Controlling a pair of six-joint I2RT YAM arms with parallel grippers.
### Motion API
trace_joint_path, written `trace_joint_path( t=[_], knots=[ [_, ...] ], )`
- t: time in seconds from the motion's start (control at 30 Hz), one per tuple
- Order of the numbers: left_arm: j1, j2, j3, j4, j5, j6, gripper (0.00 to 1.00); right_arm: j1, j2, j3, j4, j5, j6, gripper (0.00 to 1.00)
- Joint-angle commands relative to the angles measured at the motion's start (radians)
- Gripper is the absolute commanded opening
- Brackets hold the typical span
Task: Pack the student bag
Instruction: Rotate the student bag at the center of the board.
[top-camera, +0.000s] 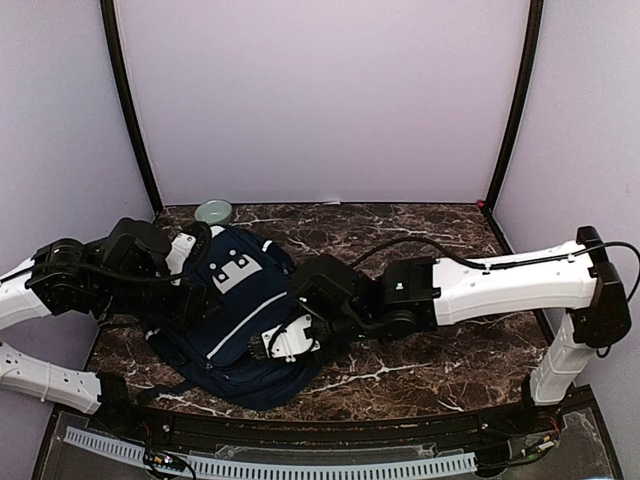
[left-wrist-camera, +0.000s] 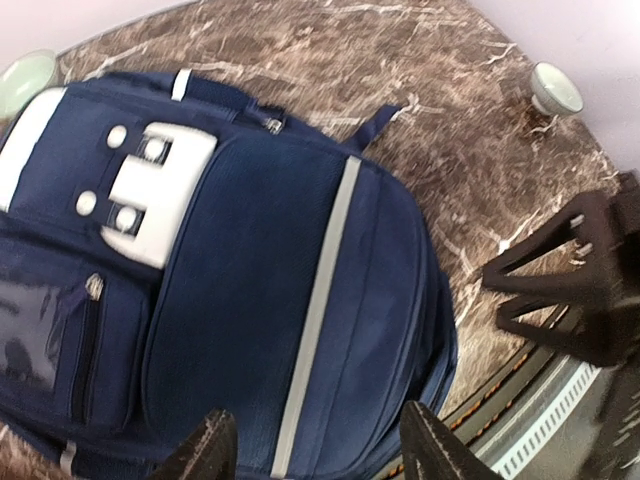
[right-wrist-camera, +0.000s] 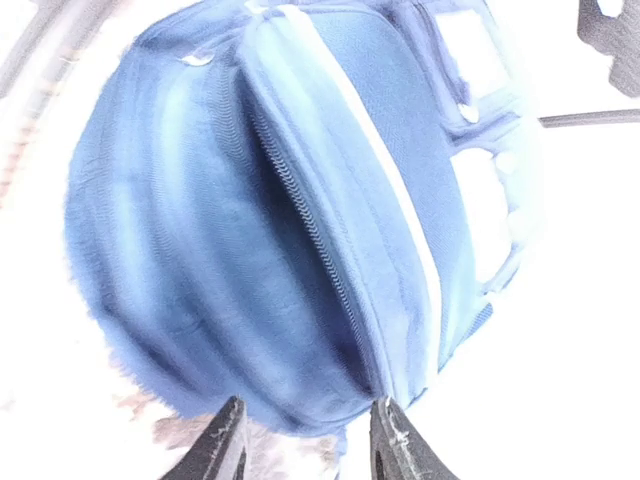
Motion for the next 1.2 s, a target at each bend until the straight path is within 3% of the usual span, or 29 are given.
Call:
trace_joint_path(
  t=[0.0,0.17,0.27,0.5,0.7,1.17],
  knots=[
    [-0.002,-0.071,-0.032,-0.191,0.02,-0.133,0.57,-0.015,-0.066,0.052,-0.235,-0.261,0.15,0.41],
    [-0.002,-0.104,-0.037,-0.342,0.092,-0.212,0.58,-0.106,-0.064,0.217,-0.31,-0.533,0.232,0.41],
    [-0.002,-0.115,-0.072,-0.367,0.156,-0.232,0.61,-0.163,-0.028,0.245,-0.227,-0.552,0.292,0.42],
    [-0.002,-0.114,-0.205,-0.213,0.192,-0.208,0.63,-0.278,0.235,0.448,-0.119,-0.648,0.473,0.41],
    [-0.006,-0.101,-0.307,-0.079,0.19,-0.218,0.63,-0.325,0.464,0.611,-0.133,-0.749,0.59,0.4],
    [-0.16,0.089,-0.345,-0.024,0.042,-0.318,0.51,-0.386,0.636,0.665,-0.167,-0.801,0.65,0.4]
  ],
)
